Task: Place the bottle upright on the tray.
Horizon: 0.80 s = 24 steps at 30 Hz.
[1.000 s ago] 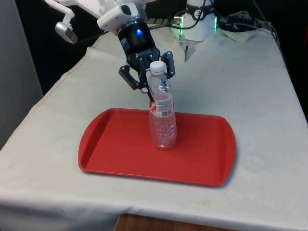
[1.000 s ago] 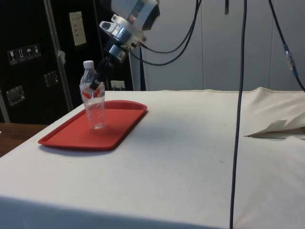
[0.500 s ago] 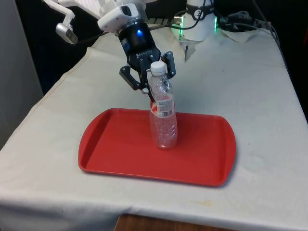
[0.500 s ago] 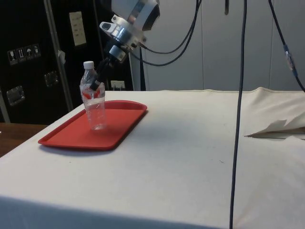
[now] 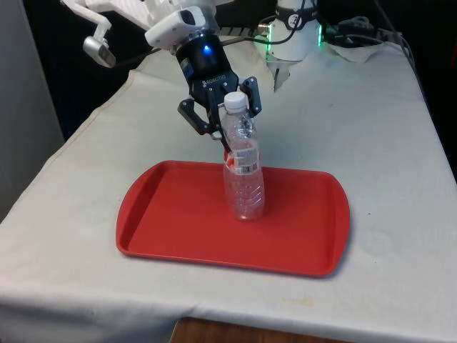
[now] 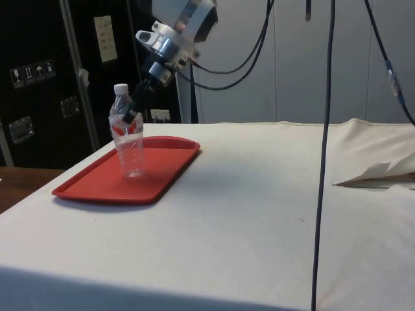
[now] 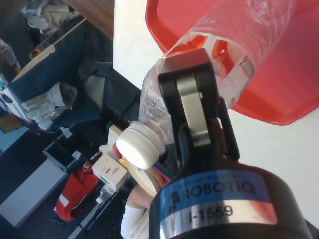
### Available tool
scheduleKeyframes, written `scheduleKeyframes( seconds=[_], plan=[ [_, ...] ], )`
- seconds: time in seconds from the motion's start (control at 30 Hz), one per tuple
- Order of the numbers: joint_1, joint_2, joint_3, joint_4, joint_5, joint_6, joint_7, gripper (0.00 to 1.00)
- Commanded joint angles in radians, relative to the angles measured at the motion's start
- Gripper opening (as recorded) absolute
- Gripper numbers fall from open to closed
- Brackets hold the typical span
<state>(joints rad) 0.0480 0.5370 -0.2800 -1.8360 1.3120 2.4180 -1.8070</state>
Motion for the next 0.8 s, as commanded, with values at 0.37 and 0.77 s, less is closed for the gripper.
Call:
scheduleKeyframes(
  seconds=[0.37, 0.77],
  plan=[
    [0.001, 0.000, -0.002, 0.001, 0.001, -0.003, 0.000, 0.00],
    [0.000, 0.004, -0.001, 0.001, 0.005, -0.007, -0.005, 0.00]
  ],
)
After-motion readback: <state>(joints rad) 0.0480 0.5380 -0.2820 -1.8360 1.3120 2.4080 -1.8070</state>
